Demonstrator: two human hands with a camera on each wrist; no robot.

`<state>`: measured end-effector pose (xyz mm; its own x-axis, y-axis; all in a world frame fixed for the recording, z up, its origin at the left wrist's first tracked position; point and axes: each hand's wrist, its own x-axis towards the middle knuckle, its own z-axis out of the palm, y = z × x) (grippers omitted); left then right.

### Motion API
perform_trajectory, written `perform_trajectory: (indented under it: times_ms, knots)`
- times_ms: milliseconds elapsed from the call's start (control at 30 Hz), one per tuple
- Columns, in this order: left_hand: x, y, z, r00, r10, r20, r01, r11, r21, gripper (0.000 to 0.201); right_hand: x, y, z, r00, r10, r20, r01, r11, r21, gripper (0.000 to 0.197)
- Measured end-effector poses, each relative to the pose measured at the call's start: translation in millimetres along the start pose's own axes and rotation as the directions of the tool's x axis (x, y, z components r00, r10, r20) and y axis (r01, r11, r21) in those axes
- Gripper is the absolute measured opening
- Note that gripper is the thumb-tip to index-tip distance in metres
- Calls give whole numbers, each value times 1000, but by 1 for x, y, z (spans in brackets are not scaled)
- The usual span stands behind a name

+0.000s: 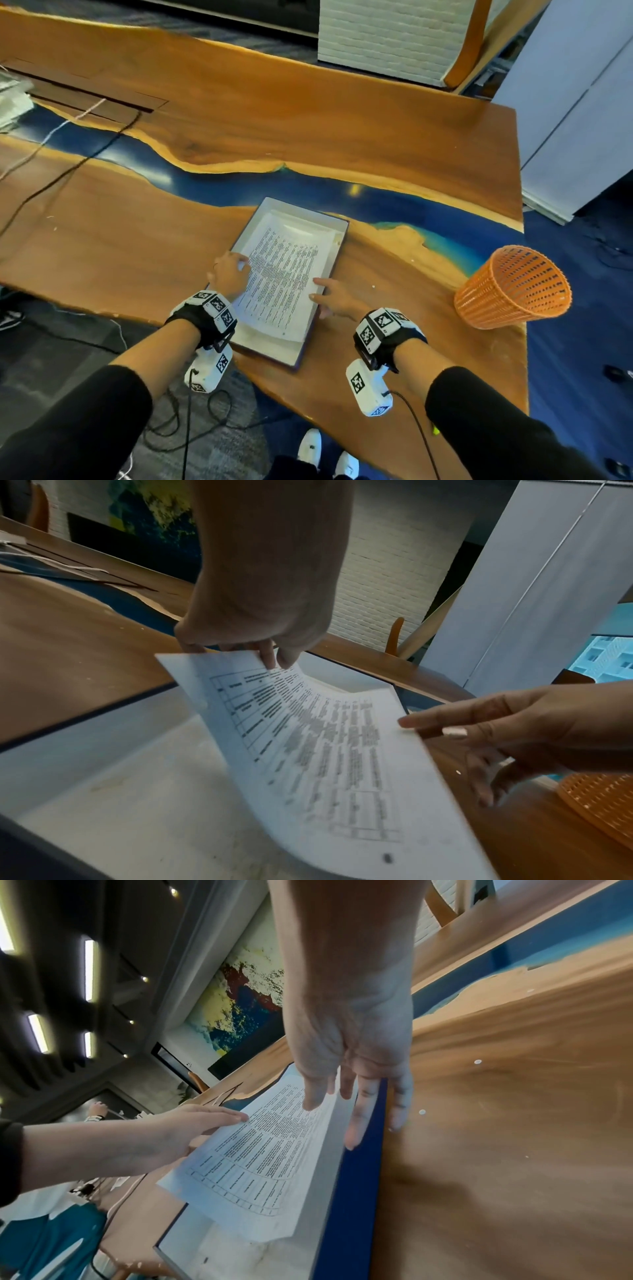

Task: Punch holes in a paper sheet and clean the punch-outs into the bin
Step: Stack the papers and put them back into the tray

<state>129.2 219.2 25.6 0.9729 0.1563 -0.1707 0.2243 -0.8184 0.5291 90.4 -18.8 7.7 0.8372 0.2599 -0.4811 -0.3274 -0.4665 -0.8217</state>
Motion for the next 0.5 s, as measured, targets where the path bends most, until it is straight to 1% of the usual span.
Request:
perform_trajectory:
  times_ms: [67, 100, 200, 267, 333, 400, 500]
  knots:
    - [-1, 4, 1, 999, -22, 25, 21, 998, 54, 26, 0, 4, -1, 999, -23, 28, 24, 999, -28, 54]
    - [0, 5, 2, 1000, -22, 23, 20, 998, 58, 26, 0, 7, -1, 998, -57, 2, 57, 998, -30, 50]
    - [1, 13, 6, 999, 39, -8, -39, 998, 45, 29, -6, 13, -4, 972, -152, -180, 150, 988, -26, 39]
    - [4, 25, 11, 995, 103, -5, -103, 994, 46, 31, -13, 16, -12, 946, -178, -270, 165, 984, -70, 36]
    - [5, 43, 18, 987, 162, 15, -163, 986, 39, 32, -22, 26, -26, 923, -198, -331, 161, 978, -136, 35]
    - [3, 66, 29, 974, 224, 39, -225, 974, 11, 32, -34, 41, -44, 898, -186, -398, 135, 979, -154, 34]
    - [-5, 102, 54, 926, 364, 103, -363, 931, -31, 31, -60, 72, -73, 869, -76, -489, -3, 987, -159, 34]
